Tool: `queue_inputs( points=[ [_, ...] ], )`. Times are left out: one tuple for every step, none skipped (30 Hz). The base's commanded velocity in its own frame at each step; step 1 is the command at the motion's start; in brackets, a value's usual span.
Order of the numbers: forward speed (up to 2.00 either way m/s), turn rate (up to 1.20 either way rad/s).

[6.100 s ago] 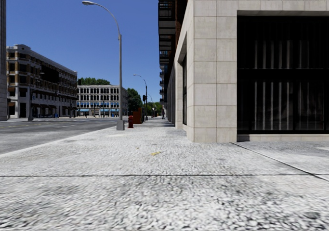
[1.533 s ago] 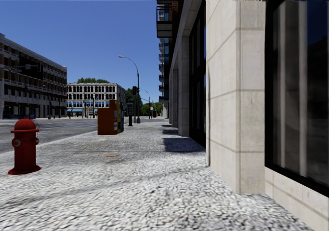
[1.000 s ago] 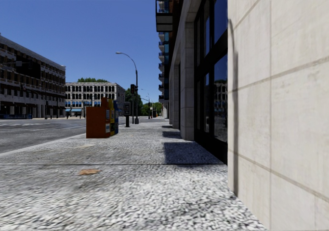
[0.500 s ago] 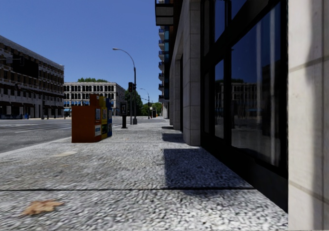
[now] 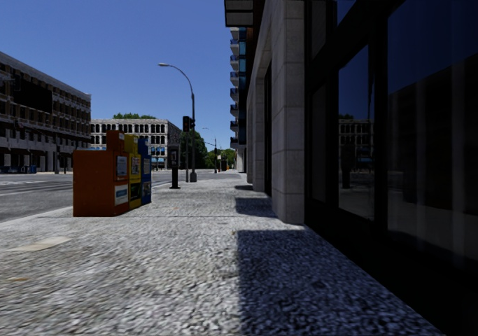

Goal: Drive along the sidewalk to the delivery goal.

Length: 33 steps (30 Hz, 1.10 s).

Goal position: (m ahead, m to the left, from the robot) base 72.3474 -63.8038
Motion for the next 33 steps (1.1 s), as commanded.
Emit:
queue_inputs(
  points=[
    [2.00,0.00],
    [2.00,0.00],
    [2.00,0.00],
    [2.00,0.00],
    [2.00,0.00],
    [2.00,0.00],
    [2.00,0.00],
    [2.00,0.00],
    [2.00,0.00],
    [2.00,0.00],
    [2.00,0.00],
    [2.00,0.00],
    [2.00,0.00],
    [2.00,0.00],
    [2.00,0.00],
    [2.00,0.00],
    [2.00,0.00],
    [2.00,0.00],
    [2.00,0.00],
    [2.00,0.00],
    [2.00,0.00],
    [2.00,0.00],
    [2.00,0.00],
    [2.00,0.00],
    [2.00,0.00],
    [2.00,0.00],
    [2.00,0.00],
    [2.00,0.00],
    [2.00,0.00],
    [2.00,0.00],
    [2.00,0.00],
    [2.00,0.00],
    [2.00,0.00]
  ],
)
